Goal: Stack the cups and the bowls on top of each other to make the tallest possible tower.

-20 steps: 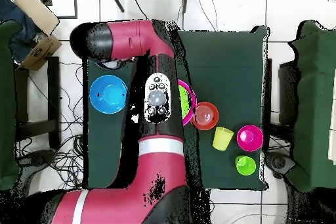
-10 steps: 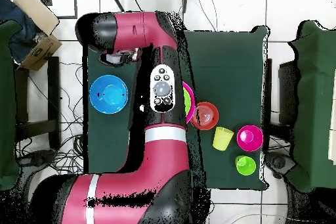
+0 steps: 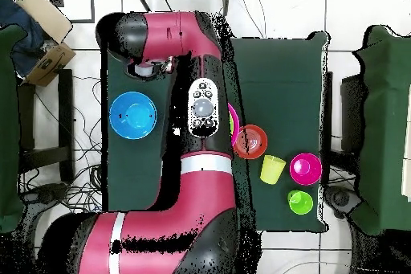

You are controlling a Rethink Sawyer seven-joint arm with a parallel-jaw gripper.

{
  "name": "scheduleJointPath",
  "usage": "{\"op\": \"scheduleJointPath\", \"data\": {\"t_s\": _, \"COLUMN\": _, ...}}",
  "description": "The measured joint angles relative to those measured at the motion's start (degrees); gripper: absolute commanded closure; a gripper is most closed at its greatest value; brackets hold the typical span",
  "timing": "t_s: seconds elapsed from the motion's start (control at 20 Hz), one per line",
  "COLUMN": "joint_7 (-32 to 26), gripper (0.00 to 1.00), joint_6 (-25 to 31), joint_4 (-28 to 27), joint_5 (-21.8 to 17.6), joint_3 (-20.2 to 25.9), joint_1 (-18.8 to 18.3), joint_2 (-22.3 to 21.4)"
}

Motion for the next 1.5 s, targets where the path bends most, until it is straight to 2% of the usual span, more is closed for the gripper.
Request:
{"op": "scheduleJointPath", "data": {"t_s": 0.85, "joint_7": 0.0, "gripper": 0.00, "joint_6": 0.0, "joint_4": 5.0, "joint_5": -0.2, "joint_3": 0.1, "joint_1": -0.9, "joint_2": -5.3}}
{"op": "scheduleJointPath", "data": {"t_s": 1.5, "joint_7": 0.0, "gripper": 0.00, "joint_6": -0.5, "joint_4": 5.7, "joint_5": -0.2, "joint_3": 0.3, "joint_1": -2.8, "joint_2": -5.8}}
